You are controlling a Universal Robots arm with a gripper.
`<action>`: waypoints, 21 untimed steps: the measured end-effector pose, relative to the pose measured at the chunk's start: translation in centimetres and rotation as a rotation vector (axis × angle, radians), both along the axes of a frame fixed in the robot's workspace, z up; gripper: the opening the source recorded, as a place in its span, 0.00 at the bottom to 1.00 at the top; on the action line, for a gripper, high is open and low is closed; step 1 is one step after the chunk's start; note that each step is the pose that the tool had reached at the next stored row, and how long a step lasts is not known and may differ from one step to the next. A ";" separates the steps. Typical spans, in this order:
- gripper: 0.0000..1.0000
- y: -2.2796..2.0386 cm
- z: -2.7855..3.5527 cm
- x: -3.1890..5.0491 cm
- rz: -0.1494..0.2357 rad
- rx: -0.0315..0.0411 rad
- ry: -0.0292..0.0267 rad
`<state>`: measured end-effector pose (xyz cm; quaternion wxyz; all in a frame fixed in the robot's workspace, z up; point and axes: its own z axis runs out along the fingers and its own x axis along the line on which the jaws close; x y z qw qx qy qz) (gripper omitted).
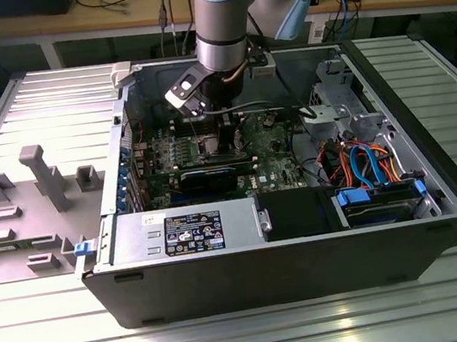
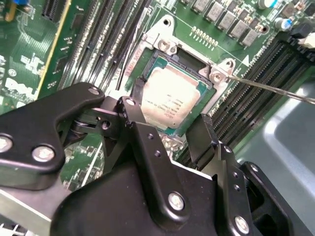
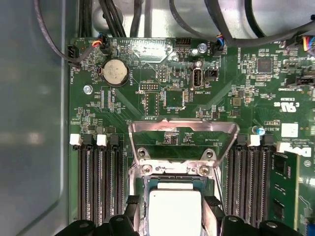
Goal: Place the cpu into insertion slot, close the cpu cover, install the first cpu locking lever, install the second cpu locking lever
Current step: 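Place the cpu into insertion slot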
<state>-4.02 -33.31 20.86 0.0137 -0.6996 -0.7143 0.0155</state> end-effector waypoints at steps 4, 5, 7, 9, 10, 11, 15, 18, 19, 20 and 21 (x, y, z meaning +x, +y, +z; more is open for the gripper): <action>0.60 0.00 1.26 -0.03 0.000 0.0000 -0.0010; 0.54 0.00 1.33 -0.03 0.000 0.0000 -0.0010; 0.41 -0.13 1.39 -0.03 0.000 -0.0003 -0.0010; 0.29 -0.39 1.39 -0.04 0.007 -0.0007 -0.0011; 0.23 -0.47 1.40 -0.04 0.016 -0.0011 -0.0010; 0.17 -0.49 1.41 -0.05 0.024 -0.0027 -0.0011; 0.11 -0.51 1.98 -0.17 0.054 -0.0080 -0.0045; 0.11 -0.51 3.03 -0.19 0.065 -0.0100 -0.0053; 0.11 -0.51 3.23 -0.19 0.065 -0.0102 -0.0052; 0.11 -0.51 3.49 -0.19 0.065 -0.0101 -0.0053; 0.11 -0.51 3.67 -0.20 0.065 -0.0101 -0.0052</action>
